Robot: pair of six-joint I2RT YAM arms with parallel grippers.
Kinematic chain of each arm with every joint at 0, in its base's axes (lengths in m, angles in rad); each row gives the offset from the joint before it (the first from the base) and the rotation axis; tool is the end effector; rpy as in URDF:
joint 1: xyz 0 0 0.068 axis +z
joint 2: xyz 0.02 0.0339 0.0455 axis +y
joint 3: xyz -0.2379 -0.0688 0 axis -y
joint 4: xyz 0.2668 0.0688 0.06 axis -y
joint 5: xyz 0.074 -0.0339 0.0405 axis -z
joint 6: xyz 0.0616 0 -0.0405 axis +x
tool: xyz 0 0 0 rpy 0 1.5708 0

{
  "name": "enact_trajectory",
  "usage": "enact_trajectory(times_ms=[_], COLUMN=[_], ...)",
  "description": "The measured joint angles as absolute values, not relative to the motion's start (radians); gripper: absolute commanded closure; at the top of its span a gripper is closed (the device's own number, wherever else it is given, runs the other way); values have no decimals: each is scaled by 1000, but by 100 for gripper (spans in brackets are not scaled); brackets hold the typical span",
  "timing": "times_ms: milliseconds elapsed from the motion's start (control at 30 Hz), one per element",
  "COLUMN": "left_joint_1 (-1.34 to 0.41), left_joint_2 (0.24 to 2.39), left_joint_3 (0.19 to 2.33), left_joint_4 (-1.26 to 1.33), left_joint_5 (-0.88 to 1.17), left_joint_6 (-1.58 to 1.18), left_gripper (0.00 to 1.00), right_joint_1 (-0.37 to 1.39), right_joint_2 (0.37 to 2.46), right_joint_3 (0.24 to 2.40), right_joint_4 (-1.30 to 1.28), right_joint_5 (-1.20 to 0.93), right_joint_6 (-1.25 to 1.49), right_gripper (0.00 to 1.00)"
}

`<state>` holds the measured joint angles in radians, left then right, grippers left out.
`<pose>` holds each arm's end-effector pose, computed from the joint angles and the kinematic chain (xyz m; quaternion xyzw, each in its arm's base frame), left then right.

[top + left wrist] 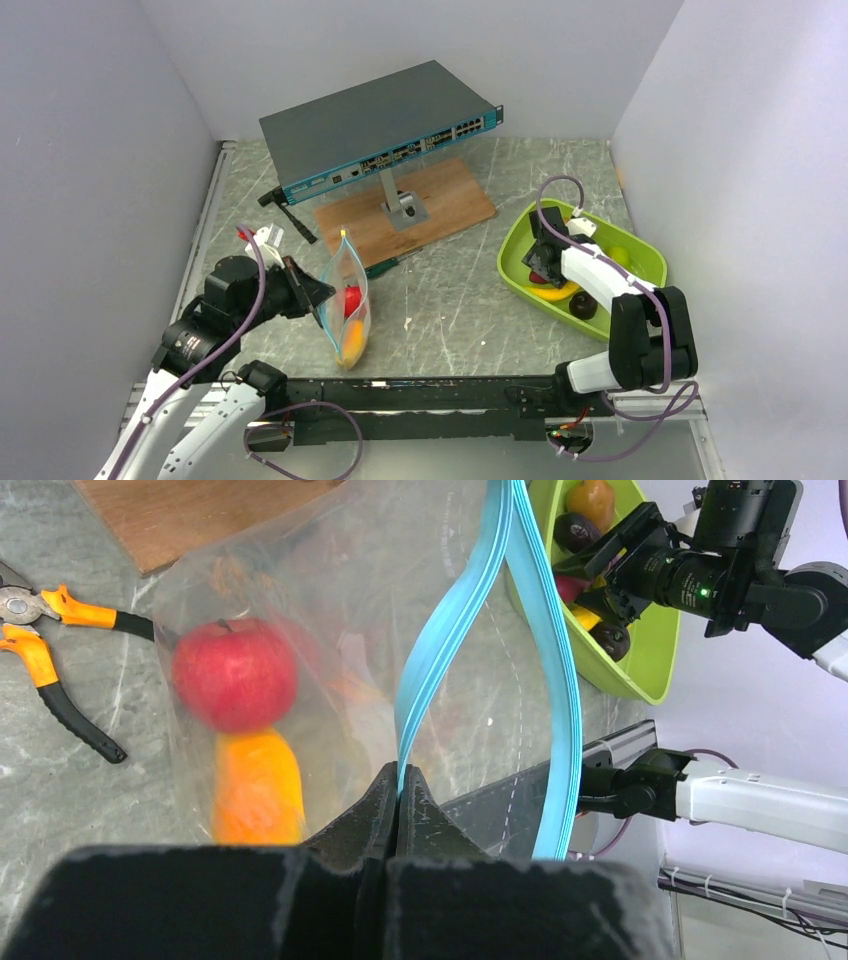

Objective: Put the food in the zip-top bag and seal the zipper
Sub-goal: Pick up the fake vegetable from the bin, then place the fake vegetable in the zipper food storage bag.

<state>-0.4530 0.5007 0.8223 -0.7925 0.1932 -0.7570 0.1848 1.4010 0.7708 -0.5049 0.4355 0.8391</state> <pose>0.1434 -0.0830 0.3080 -0.0787 0.8464 -0.3635 0.3811 0.2854 0.0269 0.1215 0.3506 0.8877 -0.0805 0.2873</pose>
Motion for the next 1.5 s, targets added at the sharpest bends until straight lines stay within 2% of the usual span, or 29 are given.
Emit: enact_trajectory(times_ms=[67, 167, 233, 333, 567, 667, 800, 967, 1167, 1333, 1500], left_joint_1=[-453, -453, -453, -453, -453, -453, -453, -453, -453, -453, -453], left_joint_2=[512, 514, 513, 513, 524, 523, 524, 525, 535, 534, 525], left_joint_3=[831, 835, 835, 835, 840, 840, 840, 840, 840, 840, 840], left_joint_4=[-798, -798, -797, -798, -812, -812, -812, -811, -808, -806, -805], left_joint_5=[192, 185, 185, 183, 178, 178, 178, 179, 187, 187, 187], left_joint_6=[-757, -757, -757, -757, -757, -758, -764, -771, -779, -785, -800], left_gripper=[100, 100, 100, 100, 100, 100, 100, 100, 100, 100, 100], right_joint_1=[184, 184, 185, 185, 184, 185, 228, 513, 836, 1042, 1155], right_joint_2=[1401, 1392, 1367, 1274, 1000, 933, 908, 920, 1021, 1113, 1183], right_joint_3=[769, 767, 767, 759, 756, 756, 754, 765, 863, 958, 997], right_joint_4=[-501, -498, -501, -505, -499, -458, -315, -146, 10, 94, 154], right_joint_5=[434, 425, 414, 406, 334, 206, -65, -220, -256, -232, -188], right_joint_6=[835, 825, 815, 800, 745, 701, 667, 649, 656, 664, 697], right_gripper=[57, 80, 87, 93, 100, 100, 100, 100, 100, 100, 100])
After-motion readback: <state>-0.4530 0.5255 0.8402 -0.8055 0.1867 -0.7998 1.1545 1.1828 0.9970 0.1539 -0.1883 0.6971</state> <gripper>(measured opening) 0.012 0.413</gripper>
